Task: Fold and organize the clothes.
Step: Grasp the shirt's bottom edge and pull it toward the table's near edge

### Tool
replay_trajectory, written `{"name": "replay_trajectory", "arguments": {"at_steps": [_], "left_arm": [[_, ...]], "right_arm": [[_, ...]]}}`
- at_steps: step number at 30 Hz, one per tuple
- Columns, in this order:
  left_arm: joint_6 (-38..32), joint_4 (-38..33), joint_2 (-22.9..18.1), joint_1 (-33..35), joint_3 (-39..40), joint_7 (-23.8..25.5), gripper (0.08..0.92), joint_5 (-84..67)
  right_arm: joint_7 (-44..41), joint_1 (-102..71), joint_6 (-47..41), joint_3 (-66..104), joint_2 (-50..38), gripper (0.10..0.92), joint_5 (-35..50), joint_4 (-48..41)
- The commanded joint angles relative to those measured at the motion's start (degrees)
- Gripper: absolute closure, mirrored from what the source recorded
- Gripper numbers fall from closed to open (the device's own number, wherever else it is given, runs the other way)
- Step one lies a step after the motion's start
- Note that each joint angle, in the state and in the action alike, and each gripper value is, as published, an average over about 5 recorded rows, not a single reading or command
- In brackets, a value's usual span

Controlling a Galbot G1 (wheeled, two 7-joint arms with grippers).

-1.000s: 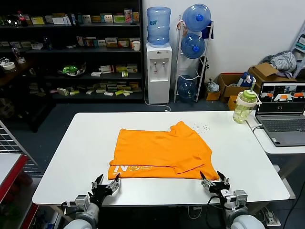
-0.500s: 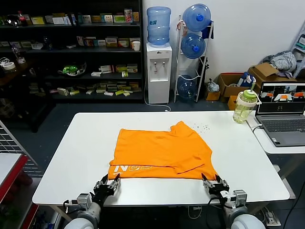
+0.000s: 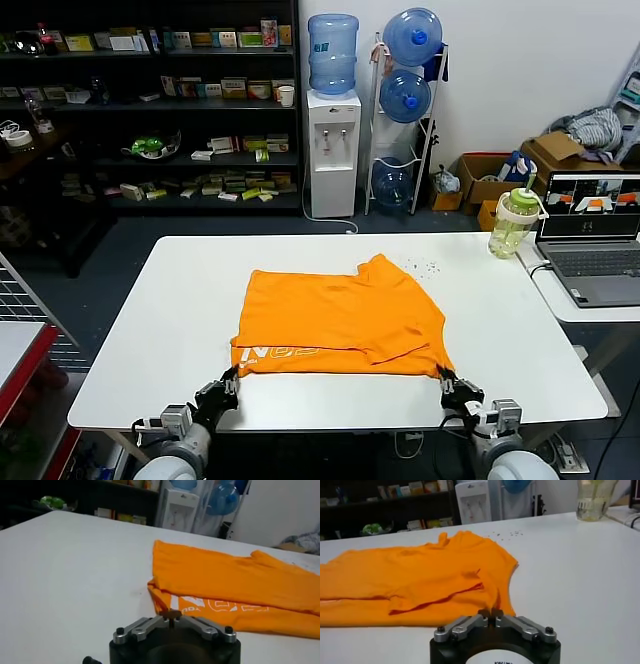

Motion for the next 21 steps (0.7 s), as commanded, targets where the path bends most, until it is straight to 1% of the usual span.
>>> {"name": "replay_trajectory", "arguments": {"at_steps": [1,6,10,15,21], "left_arm": [[0.4,-7.9,3.5,4.6,-1.0,-2.7,0.905,-3.2],[1.0,-12.6,6.7,9.9,-2.3,-5.4,0.91,-6.8],[1.1,-15.5,8.1,14.2,-3.3,-6.9,0.91,-7.5],[0.9,-17.1,8.2,18.1,-3.4,-7.7,0.91,-7.2],[0.9,-17.2,7.5,19.6,-3.0,-7.9,0.91,-6.8]], "right_arm": [[1.2,-4.9,-0.2,1.5,-2.5,0.901,0.9,6.7],[3.3,-10.6,-1.2,3.9,-4.0,0.901,2.4,11.2],[4.8,-15.3,-2.2,5.8,-4.4,0.901,3.0,13.5],[5.5,-19.2,-2.5,7.2,-4.3,0.901,2.8,14.8],[6.1,-21.3,-2.3,7.5,-3.6,0.901,2.1,15.5]]}}
